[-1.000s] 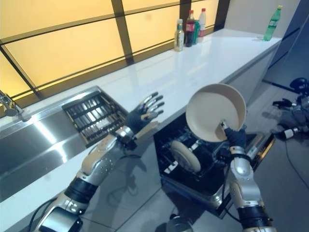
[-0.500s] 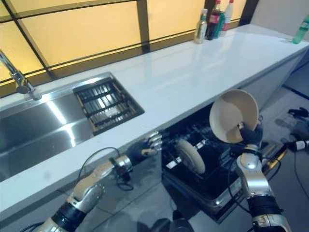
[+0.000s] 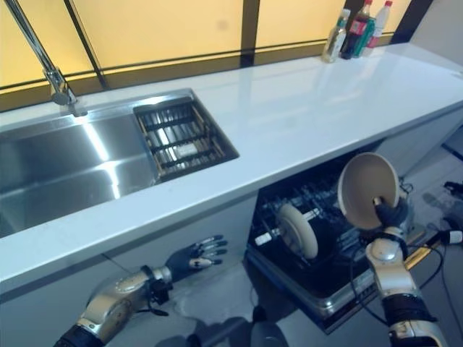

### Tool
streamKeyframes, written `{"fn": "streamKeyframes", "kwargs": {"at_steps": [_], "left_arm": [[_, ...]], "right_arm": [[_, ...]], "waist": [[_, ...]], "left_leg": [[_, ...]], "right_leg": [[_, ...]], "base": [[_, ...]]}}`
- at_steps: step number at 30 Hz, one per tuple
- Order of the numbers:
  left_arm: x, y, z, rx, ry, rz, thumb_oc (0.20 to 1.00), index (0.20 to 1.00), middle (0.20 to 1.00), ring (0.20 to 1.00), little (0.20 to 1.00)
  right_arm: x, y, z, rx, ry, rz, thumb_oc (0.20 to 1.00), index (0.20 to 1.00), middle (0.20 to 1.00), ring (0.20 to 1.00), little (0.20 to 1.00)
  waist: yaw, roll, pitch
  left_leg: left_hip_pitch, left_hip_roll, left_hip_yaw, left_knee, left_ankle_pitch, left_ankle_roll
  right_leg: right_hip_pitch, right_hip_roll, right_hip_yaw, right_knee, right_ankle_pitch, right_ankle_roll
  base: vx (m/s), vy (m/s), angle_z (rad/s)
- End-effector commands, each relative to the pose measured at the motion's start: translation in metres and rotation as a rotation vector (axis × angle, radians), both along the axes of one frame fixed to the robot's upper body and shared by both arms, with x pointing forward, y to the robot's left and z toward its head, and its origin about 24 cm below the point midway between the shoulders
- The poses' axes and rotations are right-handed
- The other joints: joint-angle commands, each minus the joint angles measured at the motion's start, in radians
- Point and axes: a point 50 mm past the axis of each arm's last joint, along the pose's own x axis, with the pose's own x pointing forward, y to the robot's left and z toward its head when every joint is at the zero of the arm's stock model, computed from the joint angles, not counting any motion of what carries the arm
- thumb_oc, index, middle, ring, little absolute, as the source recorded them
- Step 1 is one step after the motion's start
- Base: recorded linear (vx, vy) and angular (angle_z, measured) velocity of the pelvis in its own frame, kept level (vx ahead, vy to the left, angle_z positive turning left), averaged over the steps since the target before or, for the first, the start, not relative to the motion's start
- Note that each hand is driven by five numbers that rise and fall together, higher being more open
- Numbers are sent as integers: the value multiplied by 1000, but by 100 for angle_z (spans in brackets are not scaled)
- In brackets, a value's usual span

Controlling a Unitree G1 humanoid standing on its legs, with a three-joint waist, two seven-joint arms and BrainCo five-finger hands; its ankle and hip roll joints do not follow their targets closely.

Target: Pick up plates and place into dishwasher.

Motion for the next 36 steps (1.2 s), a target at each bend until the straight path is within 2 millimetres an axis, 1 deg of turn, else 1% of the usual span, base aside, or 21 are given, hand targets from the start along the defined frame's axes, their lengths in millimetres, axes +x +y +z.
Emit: {"fn": "streamKeyframes", "kwargs": {"at_steps": [1, 5, 8, 10, 12, 17, 20, 21, 22, 25, 27, 29, 31, 32, 34, 36], "left_arm": [[-4, 11, 6, -34, -79, 37, 1000, 1000, 1000, 1000, 1000], [-7, 28, 0, 16, -80, 49, 1000, 1000, 1000, 1000, 1000], [-10, 36, -3, 38, -65, 65, 1000, 1000, 1000, 1000, 1000], [-10, 36, -6, 51, -55, 59, 1000, 1000, 1000, 1000, 1000], [-13, 35, -8, 54, -47, 45, 1000, 1000, 1000, 1000, 1000], [-17, 27, -14, 69, -52, -1, 1000, 1000, 1000, 1000, 1000], [-21, 22, -22, 64, -31, -4, 1000, 1000, 1000, 1000, 1000], [-22, 21, -24, 64, -24, -6, 1000, 1000, 1000, 1000, 1000], [-24, 19, -27, 67, -20, -13, 1000, 1000, 1000, 1000, 1000], [-28, 15, -31, 52, -9, -26, 1000, 1000, 1000, 1000, 1000], [-31, 13, -34, 32, 5, -19, 1000, 1000, 1000, 1000, 1000], [-32, 10, -35, 27, 9, -15, 1000, 1000, 1000, 1000, 1000], [-35, 9, -37, 31, 10, -18, 1000, 1000, 1000, 1000, 1000], [-37, 8, -39, 39, 11, -28, 1000, 1000, 1000, 1000, 1000], [-40, 9, -42, 30, 22, -24, 1000, 1000, 1000, 1000, 1000], [-41, 10, -44, 16, 30, -18, 1000, 1000, 1000, 1000, 1000]], "right_arm": [[7, -17, 26, -166, -9, -22, 200, 200, 200, 200, 200], [4, -27, 23, -179, 32, -66, 200, 200, 200, 200, 200], [2, -30, 21, -151, 29, -92, 200, 200, 200, 200, 200], [1, -29, 18, -133, 22, -97, 200, 200, 200, 200, 200], [1, -28, 19, -108, -15, -98, 200, 200, 200, 200, 200], [0, -17, 21, -87, -88, -61, 200, 200, 200, 200, 200], [-6, -8, 17, 73, -184, -36, 200, 200, 200, 200, 200], [-8, -5, 14, 95, -198, -30, 200, 200, 200, 200, 200], [-11, 1, 8, 82, -186, -9, 200, 200, 200, 200, 200], [-16, 12, 1, 50, -124, 39, 200, 200, 200, 200, 200], [-19, 16, -5, 56, -96, 60, 200, 200, 200, 200, 200], [-15, 26, -7, 56, -82, 104, 200, 200, 200, 200, 200], [-9, 34, -6, 15, -55, 154, 200, 200, 200, 200, 200], [-5, 38, -5, -33, -28, 192, 200, 200, 200, 200, 200], [-3, 38, -1, -100, 11, 229, 200, 200, 200, 200, 200], [-4, 35, 0, -123, 41, 240, 200, 200, 200, 200, 200]], "waist": [[26, 18, -9], [32, 23, 7], [29, 31, 15], [23, 33, 18], [15, 39, 21], [-20, 47, 23], [-53, 49, 12], [-61, 49, 8], [-75, 47, 0], [-98, 42, -16], [-103, 41, -21], [-91, 32, -21], [-77, 20, -20], [-73, 14, -22], [-70, 12, -30], [-70, 11, -46]], "left_leg": [[-26, -17, -7, -40, 25, 76], [-38, -17, -9, -24, 21, 75], [-40, -18, -7, -21, 22, 73], [-36, -19, -6, -19, 16, 76], [-35, -20, -4, -12, 12, 75], [-26, -22, 10, 11, -10, 81], [-12, -21, 21, 25, -26, 83], [-9, -22, 24, 27, -30, 84], [4, -23, 27, 23, -36, 83], [31, -19, 44, 9, -37, 83], [56, -14, 60, 3, -45, 83], [77, -7, 98, -3, -50, 81], [103, 1, 142, -5, -62, 82], [112, 7, 157, 3, -71, 87], [119, 13, 163, 16, -76, 86], [124, 15, 160, 26, -87, 83]], "right_leg": [[-80, -43, 15, 59, 82, 44], [-89, -42, 12, 63, 79, 43], [-95, -41, 11, 69, 77, 42], [-102, -41, 14, 75, 75, 44], [-107, -39, 17, 80, 72, 42], [-120, -37, 35, 92, 70, 44], [-123, -30, 60, 97, 67, 45], [-124, -28, 66, 96, 67, 45], [-125, -25, 74, 93, 69, 48], [-130, -18, 77, 99, 64, 54], [-124, -10, 58, 100, 56, 57], [-129, -6, -10, 105, 53, 62], [-139, -10, -79, 114, 67, 72], [-140, -8, -92, 114, 61, 68], [-130, 0, -93, 112, 41, 54], [-111, 13, -76, 103, 22, 40]], "base": [[-15, -66, 4], [-6, -21, 1], [0, 0, 0], [0, 0, 0], [0, 0, 0], [22, -7, -4], [63, -18, -19], [74, -32, -29], [79, -31, -28], [87, -29, -25], [55, -36, -31], [15, -47, -55], [30, -62, -84], [69, -91, -96], [91, -84, -84], [130, -51, -44]]}}
